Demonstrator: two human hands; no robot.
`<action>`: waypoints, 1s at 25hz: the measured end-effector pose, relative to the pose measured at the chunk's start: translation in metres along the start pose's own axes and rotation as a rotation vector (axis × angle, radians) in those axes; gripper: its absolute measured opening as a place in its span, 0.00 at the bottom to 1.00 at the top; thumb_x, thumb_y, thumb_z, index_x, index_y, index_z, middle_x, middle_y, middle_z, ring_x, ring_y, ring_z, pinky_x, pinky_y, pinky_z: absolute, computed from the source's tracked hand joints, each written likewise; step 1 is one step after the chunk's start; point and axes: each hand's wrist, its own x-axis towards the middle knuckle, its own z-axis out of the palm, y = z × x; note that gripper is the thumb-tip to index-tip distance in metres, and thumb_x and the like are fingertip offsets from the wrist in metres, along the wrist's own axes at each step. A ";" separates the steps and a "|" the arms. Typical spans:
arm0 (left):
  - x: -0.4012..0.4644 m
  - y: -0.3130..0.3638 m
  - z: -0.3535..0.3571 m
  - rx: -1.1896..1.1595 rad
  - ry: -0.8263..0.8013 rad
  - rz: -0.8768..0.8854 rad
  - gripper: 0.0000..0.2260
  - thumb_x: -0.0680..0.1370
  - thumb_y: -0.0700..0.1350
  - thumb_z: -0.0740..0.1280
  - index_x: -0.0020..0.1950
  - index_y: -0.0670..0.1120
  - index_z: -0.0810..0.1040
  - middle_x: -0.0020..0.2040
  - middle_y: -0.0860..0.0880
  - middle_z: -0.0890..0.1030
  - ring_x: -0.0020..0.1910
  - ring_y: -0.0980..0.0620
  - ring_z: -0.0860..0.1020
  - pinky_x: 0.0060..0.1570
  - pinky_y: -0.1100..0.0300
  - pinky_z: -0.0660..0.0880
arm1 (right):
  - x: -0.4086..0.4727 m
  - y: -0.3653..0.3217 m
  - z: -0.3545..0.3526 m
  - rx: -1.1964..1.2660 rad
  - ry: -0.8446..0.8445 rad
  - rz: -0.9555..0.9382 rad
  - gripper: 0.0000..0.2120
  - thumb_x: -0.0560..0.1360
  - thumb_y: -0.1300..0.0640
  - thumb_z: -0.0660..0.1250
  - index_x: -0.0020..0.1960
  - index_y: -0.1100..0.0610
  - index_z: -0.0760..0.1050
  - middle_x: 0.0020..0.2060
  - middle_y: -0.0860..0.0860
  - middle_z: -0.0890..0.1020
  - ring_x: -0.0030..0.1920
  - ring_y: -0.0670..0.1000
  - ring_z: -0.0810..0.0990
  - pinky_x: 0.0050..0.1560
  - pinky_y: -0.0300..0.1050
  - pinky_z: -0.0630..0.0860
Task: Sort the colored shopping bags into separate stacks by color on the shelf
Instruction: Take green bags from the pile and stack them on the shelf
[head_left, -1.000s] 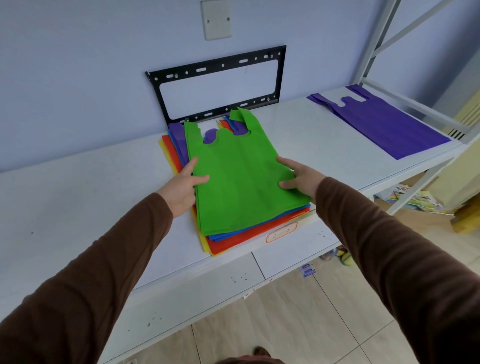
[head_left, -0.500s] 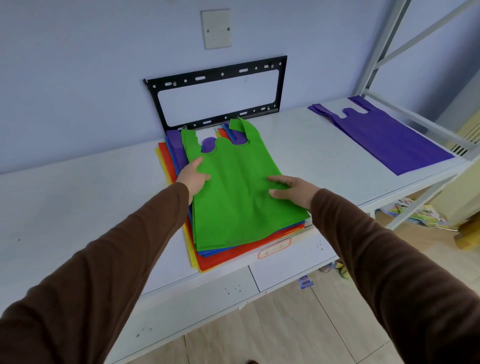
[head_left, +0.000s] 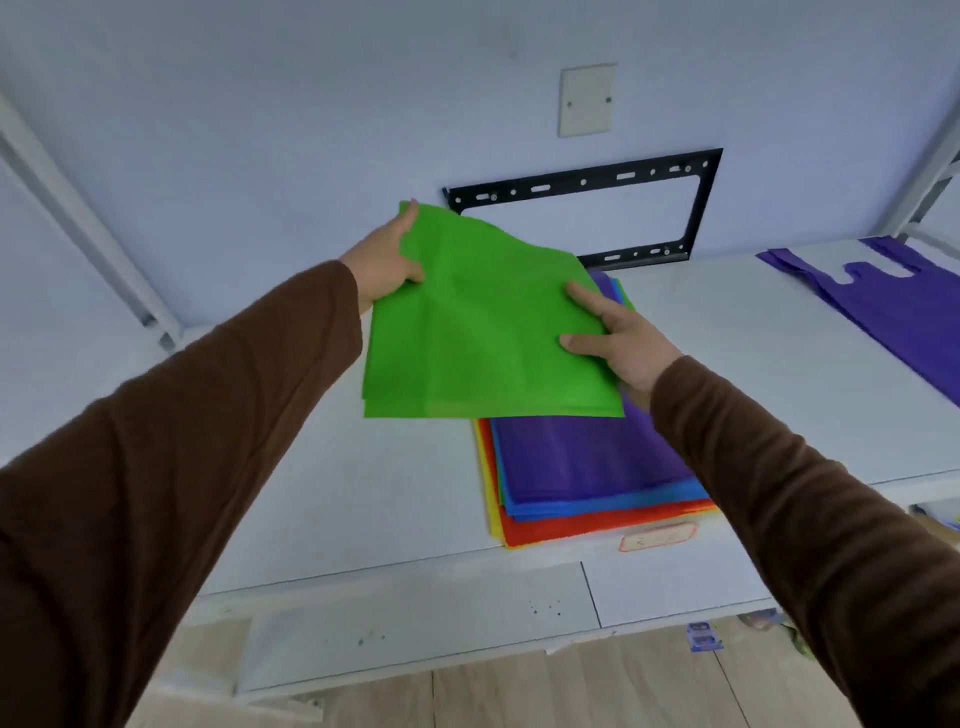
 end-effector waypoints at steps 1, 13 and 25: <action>-0.006 0.000 -0.035 0.002 0.039 0.023 0.41 0.75 0.29 0.65 0.80 0.54 0.50 0.78 0.48 0.61 0.67 0.46 0.73 0.62 0.48 0.75 | 0.007 -0.010 0.028 0.032 -0.012 -0.049 0.33 0.73 0.72 0.67 0.75 0.56 0.63 0.63 0.49 0.77 0.56 0.47 0.80 0.58 0.40 0.78; -0.112 -0.268 -0.190 -0.214 0.050 -0.492 0.38 0.75 0.25 0.64 0.80 0.47 0.54 0.72 0.39 0.71 0.64 0.36 0.75 0.62 0.40 0.73 | 0.029 0.074 0.298 -0.380 -0.217 0.166 0.36 0.73 0.66 0.72 0.76 0.57 0.61 0.69 0.58 0.72 0.63 0.57 0.77 0.64 0.47 0.74; -0.119 -0.320 -0.205 0.185 -0.004 -0.432 0.35 0.73 0.30 0.69 0.78 0.44 0.62 0.74 0.40 0.67 0.67 0.39 0.72 0.67 0.51 0.71 | -0.006 0.106 0.330 -0.616 -0.054 0.160 0.32 0.72 0.69 0.68 0.74 0.56 0.66 0.72 0.54 0.69 0.68 0.55 0.71 0.68 0.45 0.70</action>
